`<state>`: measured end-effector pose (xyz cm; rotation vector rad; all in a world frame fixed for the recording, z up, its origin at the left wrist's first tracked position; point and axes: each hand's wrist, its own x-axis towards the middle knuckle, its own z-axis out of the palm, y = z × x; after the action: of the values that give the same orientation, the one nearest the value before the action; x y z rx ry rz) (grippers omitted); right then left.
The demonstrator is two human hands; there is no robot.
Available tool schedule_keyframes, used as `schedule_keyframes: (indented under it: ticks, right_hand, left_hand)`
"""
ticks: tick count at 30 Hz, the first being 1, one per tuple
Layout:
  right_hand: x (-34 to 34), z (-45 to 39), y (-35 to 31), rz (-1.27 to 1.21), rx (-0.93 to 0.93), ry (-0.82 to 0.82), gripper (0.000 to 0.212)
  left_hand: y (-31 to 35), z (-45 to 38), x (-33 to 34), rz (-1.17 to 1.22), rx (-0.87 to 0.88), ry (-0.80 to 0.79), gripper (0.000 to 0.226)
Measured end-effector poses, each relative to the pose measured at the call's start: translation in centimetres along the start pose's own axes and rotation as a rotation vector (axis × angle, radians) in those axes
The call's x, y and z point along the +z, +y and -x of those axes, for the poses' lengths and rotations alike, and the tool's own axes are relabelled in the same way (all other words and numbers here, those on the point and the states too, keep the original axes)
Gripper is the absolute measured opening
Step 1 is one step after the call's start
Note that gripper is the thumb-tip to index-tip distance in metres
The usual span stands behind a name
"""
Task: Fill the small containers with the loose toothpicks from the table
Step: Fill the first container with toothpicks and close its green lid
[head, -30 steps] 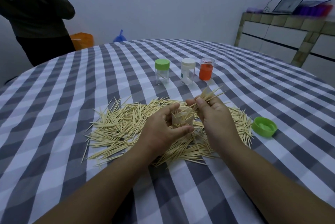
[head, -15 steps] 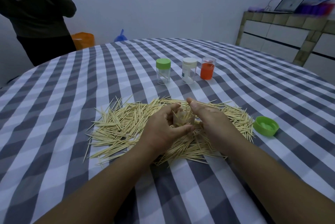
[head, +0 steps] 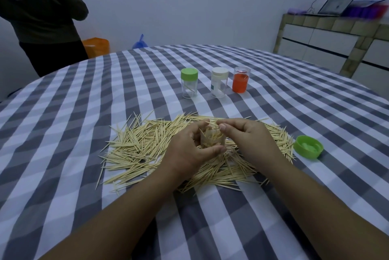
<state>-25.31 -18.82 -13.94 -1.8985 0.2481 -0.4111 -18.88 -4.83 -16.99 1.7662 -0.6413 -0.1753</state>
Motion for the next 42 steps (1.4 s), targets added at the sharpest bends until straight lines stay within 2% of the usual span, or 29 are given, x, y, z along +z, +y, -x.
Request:
schedule_keyframes:
  ticks: [4, 8, 13, 18, 22, 24, 27, 30, 33, 37, 42]
  right_hand:
    - [-0.1, -0.1, 0.0, 0.173, -0.059, 0.060, 0.009]
    - [-0.4, 0.1, -0.4, 0.262, -0.075, 0.012, 0.019]
    - [-0.8, -0.1, -0.2, 0.298, -0.116, 0.009, 0.028]
    - [-0.5, -0.3, 0.4, 0.308, -0.224, 0.083, 0.021]
    - [-1.3, -0.7, 0.5, 0.242, -0.150, 0.076, 0.021]
    - [-2.4, -1.1, 0.8, 0.383, -0.064, -0.022, 0.025]
    - [-3.4, -1.6, 1.8, 0.701, 0.032, -0.277, 0.044]
    - [-3.0, -1.7, 2.4, 0.868, 0.059, -0.388, 0.062]
    - [-2.1, -1.9, 2.7, 1.040, 0.015, -0.366, 0.055]
    - [-1.6, -2.0, 3.2, 1.186, -0.121, -0.248, 0.031]
    - [-1.1, -2.0, 3.5, 1.236, -0.264, -0.208, 0.029]
  left_hand:
    - [0.2, 0.1, 0.0, 0.002, 0.000, -0.006, 0.078]
    - [0.4, 0.2, 0.0, 0.006, -0.004, -0.011, 0.078]
    - [0.0, 0.1, 0.0, 0.016, -0.015, 0.000, 0.078]
    - [0.0, 0.0, 0.1, 0.024, -0.018, -0.002, 0.080]
    - [0.0, 0.1, 0.0, 0.021, -0.024, -0.008, 0.082]
    - [0.1, 0.0, -0.2, 0.031, -0.030, -0.011, 0.079]
    - [0.3, -0.1, -0.5, 0.032, -0.032, -0.014, 0.086]
    - [0.4, -0.1, -0.8, 0.018, -0.037, -0.014, 0.090]
    - [0.4, -0.1, -1.0, 0.017, -0.044, -0.020, 0.090]
    - [0.5, -0.2, -1.3, 0.011, -0.053, -0.016, 0.089]
    - [0.5, -0.3, -1.4, 0.007, -0.055, -0.012, 0.088]
